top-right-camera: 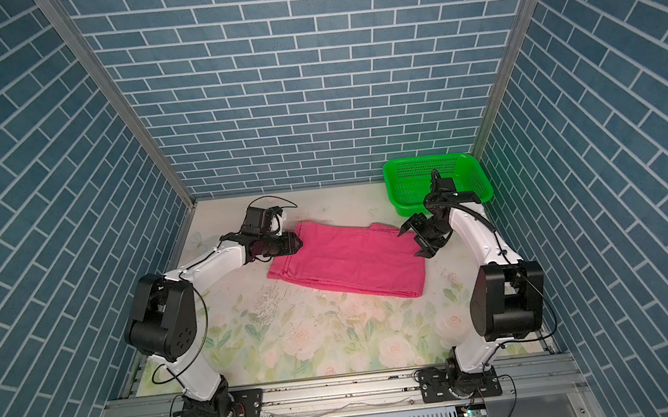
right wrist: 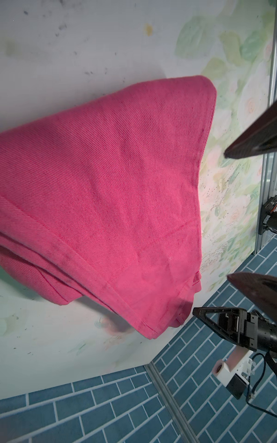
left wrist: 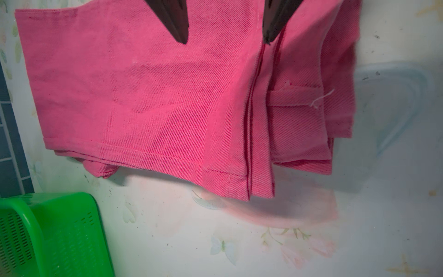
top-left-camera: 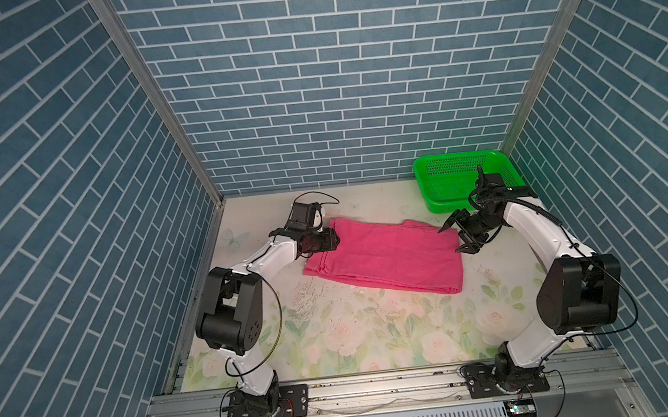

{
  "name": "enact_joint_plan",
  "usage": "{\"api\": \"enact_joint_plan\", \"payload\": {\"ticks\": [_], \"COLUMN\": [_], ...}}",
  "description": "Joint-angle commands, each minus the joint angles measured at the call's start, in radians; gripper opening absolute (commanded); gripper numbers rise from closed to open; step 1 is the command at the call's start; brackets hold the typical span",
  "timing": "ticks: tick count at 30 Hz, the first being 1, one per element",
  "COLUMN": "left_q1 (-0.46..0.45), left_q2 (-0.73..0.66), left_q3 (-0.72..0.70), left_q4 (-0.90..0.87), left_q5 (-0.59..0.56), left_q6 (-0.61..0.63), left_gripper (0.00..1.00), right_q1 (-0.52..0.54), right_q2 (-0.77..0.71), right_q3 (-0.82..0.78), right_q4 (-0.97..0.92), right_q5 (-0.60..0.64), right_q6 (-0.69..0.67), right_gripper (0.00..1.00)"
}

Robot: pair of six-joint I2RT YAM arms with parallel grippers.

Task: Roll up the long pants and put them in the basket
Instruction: Fold the long pant at the center of the board.

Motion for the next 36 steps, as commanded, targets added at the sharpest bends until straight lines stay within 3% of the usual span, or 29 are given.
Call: {"api": "enact_joint_plan", "payload": {"ticks": [1, 19, 23, 36], "left_q1": [0.000, 0.000, -0.002, 0.000], "left_q2": [0.021, 0.150, 0.168, 0.153], "left_q3": [-0.007, 0.006, 0.016, 0.089], "left_q4": [-0.034, 0.008, 0.002, -0.088], "left_q5": [-0.027, 0.018, 0.030, -0.092], "left_q6": [0.049, 0.077, 0.081, 0.169], "left_gripper": [0.54, 0.53, 0.49, 0.50], "right_q1": [-0.004, -0.013, -0.014, -0.014], "right_q2": [0.000, 0.008, 0.008, 0.020], "right_q3": [0.024, 0.049, 0.050, 0.044], "right_q4": [-0.028, -0.047, -0.051, -0.037], "right_q5": [-0.005, 0.006, 0.006, -0.003], "right_q6": [-0.018, -0.015, -0.015, -0.013], "right_gripper": [0.75, 0.74, 0.73, 0.72]}}
